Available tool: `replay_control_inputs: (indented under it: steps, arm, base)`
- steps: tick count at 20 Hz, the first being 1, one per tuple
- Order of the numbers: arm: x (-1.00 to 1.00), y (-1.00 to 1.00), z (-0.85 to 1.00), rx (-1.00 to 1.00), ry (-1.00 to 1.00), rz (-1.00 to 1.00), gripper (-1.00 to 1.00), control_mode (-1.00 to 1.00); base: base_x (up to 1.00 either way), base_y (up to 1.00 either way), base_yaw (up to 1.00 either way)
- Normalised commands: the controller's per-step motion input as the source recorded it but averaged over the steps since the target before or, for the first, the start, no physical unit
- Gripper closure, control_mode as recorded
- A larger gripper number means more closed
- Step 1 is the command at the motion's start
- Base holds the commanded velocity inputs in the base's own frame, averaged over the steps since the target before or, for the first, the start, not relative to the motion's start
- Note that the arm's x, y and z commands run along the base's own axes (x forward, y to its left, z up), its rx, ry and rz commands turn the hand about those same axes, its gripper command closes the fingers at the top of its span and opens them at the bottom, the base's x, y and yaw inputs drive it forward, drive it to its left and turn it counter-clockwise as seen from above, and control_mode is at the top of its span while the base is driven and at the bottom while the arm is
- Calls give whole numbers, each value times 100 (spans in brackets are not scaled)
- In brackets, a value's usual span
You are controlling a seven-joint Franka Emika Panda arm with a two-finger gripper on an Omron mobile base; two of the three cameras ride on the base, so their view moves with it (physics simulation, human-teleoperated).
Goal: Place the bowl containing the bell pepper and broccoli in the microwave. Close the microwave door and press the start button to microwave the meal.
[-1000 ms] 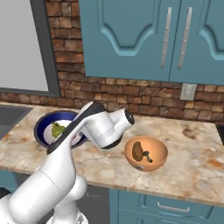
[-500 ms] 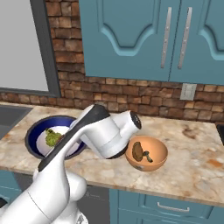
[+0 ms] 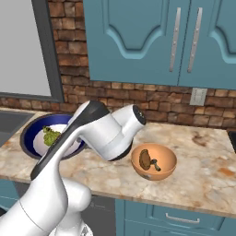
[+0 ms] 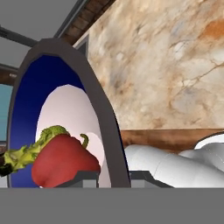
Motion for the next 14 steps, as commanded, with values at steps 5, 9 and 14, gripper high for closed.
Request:
replay_control_inputs:
  steps: [5,9,14]
  arm:
    - [0,0,0,0,0,0,100,-100]
    - [0,0,0,0,0,0,100,100]
    - [0,0,0,0,0,0,100,100]
  base:
    - [0,0,0]
    - [-17,0,-1]
    - [-68,-8,-5]
